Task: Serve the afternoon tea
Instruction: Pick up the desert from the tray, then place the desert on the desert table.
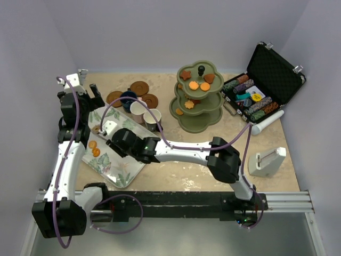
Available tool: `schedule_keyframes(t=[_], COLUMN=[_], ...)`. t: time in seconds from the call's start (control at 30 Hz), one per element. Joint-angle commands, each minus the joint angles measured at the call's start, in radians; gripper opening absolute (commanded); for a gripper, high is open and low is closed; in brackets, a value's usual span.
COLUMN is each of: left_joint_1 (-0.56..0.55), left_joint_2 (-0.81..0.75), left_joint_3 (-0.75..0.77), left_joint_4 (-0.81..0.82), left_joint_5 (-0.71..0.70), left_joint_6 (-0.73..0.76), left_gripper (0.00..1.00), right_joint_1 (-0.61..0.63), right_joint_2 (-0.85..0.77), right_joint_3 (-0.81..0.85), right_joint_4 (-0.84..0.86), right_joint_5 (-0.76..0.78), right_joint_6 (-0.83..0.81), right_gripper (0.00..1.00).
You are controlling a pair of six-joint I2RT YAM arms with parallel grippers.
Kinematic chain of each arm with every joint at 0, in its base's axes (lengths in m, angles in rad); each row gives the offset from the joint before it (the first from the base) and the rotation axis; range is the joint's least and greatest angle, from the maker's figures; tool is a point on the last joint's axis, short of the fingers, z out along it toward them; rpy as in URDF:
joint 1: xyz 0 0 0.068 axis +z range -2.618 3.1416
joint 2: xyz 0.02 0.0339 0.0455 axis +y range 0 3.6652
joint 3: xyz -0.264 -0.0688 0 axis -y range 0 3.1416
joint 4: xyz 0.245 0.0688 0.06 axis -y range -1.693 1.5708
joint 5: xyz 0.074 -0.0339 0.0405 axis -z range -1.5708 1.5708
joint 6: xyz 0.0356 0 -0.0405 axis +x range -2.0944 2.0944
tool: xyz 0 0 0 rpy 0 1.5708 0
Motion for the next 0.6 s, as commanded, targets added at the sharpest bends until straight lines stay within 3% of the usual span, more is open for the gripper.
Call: schedule_keyframes(t=[0.0,0.57], left_joint_1=[0.017,0.022], left_joint_2=[-0.013,-0.013], left_joint_3=[0.02,0.017], left_joint_4=[0.027,0.024], left_joint_5=[-0.03,-0.088], left_joint_6=[-0.013,-0.004], left_gripper=[0.98,0.98], right_joint_1=[-0.001,-0.05], right_joint_2=[-0.115,-0.422], right_joint_3=[-0.1,-0.29], right_joint_4=[0.033,-0.149], right_joint_5=[0.055,0.185], right_joint_6=[0.047,0.185], right_gripper=[0.24,0.24])
